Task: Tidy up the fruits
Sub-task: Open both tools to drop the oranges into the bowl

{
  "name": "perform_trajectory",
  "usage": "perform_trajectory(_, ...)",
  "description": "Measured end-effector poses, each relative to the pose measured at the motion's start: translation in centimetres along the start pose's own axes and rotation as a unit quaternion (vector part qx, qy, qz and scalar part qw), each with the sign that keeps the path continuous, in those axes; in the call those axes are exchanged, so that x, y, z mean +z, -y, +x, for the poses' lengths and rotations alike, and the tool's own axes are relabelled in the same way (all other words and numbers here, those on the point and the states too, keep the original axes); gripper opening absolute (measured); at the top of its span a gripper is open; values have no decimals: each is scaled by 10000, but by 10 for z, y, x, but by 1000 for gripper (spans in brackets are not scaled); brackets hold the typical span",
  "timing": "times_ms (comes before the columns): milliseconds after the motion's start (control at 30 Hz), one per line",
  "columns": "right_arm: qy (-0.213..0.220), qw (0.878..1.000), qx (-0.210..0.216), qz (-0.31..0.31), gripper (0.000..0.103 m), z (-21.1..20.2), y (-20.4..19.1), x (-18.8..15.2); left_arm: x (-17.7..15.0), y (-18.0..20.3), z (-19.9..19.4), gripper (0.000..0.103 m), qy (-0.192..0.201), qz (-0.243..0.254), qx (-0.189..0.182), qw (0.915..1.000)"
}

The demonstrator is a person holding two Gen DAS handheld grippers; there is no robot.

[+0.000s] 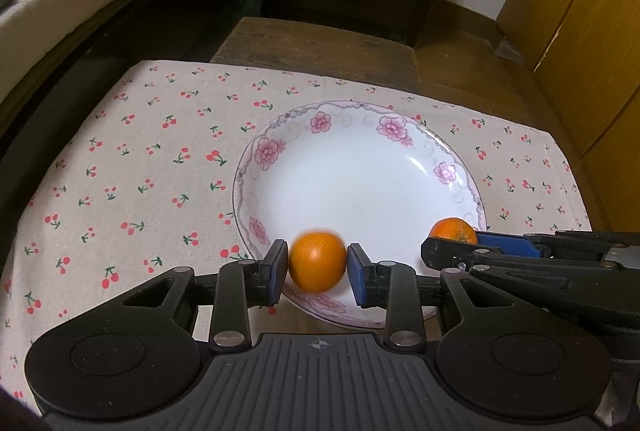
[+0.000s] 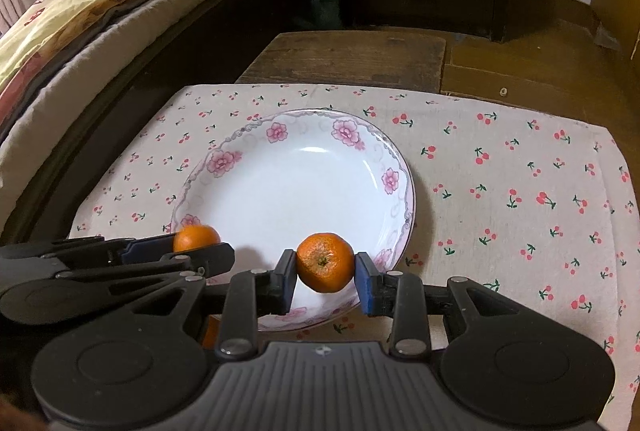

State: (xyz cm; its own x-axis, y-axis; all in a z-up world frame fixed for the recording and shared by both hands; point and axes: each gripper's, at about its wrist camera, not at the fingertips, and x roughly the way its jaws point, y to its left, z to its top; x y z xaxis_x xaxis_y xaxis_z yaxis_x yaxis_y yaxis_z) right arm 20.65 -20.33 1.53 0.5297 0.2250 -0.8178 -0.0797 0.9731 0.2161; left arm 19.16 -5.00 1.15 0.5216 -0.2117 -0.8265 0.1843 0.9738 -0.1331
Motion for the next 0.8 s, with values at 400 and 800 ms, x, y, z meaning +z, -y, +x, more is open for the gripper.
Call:
perform_trajectory(400,70,10000,-3,24,34,-4,1,1,2,-3,-4,48,33,-129,-43,9999)
perform_trajectory(800,159,9999,-59,-35,35,-22,-7,-3,-3,-5,-22,54,140,-72,-59,9999)
